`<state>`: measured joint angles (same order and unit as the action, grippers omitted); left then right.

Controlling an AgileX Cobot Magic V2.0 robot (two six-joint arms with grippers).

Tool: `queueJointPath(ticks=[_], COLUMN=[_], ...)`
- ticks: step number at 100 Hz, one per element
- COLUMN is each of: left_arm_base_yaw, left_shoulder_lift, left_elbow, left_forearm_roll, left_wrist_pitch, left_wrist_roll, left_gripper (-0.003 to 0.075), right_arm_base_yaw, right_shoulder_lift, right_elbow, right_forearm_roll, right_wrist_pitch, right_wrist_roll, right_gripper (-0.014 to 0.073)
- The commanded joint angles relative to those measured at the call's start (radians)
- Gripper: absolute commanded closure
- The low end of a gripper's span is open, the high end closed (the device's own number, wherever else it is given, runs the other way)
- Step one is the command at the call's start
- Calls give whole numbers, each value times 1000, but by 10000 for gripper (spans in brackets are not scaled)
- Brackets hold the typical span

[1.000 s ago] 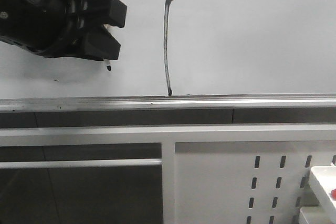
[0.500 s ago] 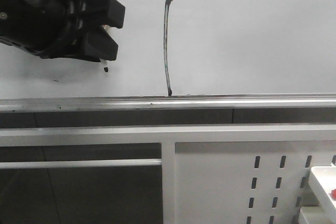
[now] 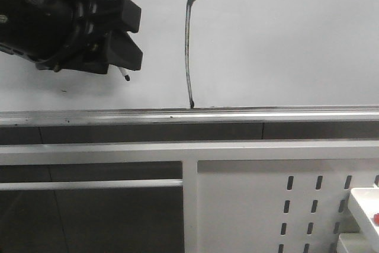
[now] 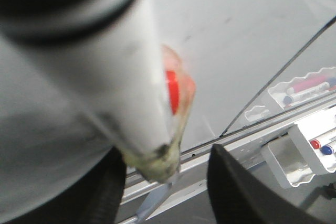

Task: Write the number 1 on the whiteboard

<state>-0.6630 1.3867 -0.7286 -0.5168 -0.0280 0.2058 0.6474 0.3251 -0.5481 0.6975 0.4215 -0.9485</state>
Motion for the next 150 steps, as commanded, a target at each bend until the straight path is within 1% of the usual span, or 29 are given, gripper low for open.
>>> queueJointPath(ticks=[1,5,9,22,33,52,63,74,84,91,96,98,103,105,111,118,126,133,142,150], left_arm_base_yaw=[4,4,4,4,4,4,4,4,4,4,4,4,4,4,4,4,4,4,4,4], left_shoulder_lift=[-32,-39,-47,-99,-165,-332,-456,-608,-742,-829,-883,-905,-953,-972,-1025,-1079,-1136,-1192,-1270,-1330], left_elbow=[-34,-34,-34,-17,20,105,160,201,212,212,212,212,212,212,212,212,212,214,224,229], left_forearm_roll=[-7,-7,-4,-2,-2,-2,-2,29,88,125,145,157,191,207,264,320,379,434,478,493], left_wrist_pitch=[-65,-39,-17,2,-22,-33,-21,6,89,151,190,206,243,256,288,311,335,378,454,527], left_wrist_roll=[-8,-8,-8,-6,-6,-4,-4,-4,-4,-4,-4,-4,-4,-4,-2,-2,-2,-2,-2,-2], left_gripper=[209,173,161,166,166,168,192,255,363,470,575,602,714,740,740,740,740,740,740,740], right_arm_base_yaw=[-5,-5,-5,-5,-5,-5,-5,-5,-5,-5,-5,-5,-5,-5,-6,-6,-6,-6,-6,-6], right_shoulder_lift=[8,8,8,8,8,8,8,8,8,8,8,8,8,8,8,8,8,8,8,8], right_elbow=[-24,-24,-24,-24,-24,-24,-24,-24,-24,-24,-24,-24,-24,-24,-17,7,62,115,181,220], right_forearm_roll=[21,21,21,21,21,21,21,21,21,21,23,26,23,13,11,11,16,30,92,136], right_wrist_pitch=[-70,-75,-79,-102,-111,-115,-115,-104,-101,-90,-72,-54,-40,-40,-67,-143,-241,-288,-290,-232], right_wrist_roll=[0,0,0,0,0,0,0,0,0,0,0,0,0,0,0,21,39,41,41,41], right_gripper=[643,643,643,643,643,643,643,643,643,643,643,643,643,643,643,643,643,643,643,643])
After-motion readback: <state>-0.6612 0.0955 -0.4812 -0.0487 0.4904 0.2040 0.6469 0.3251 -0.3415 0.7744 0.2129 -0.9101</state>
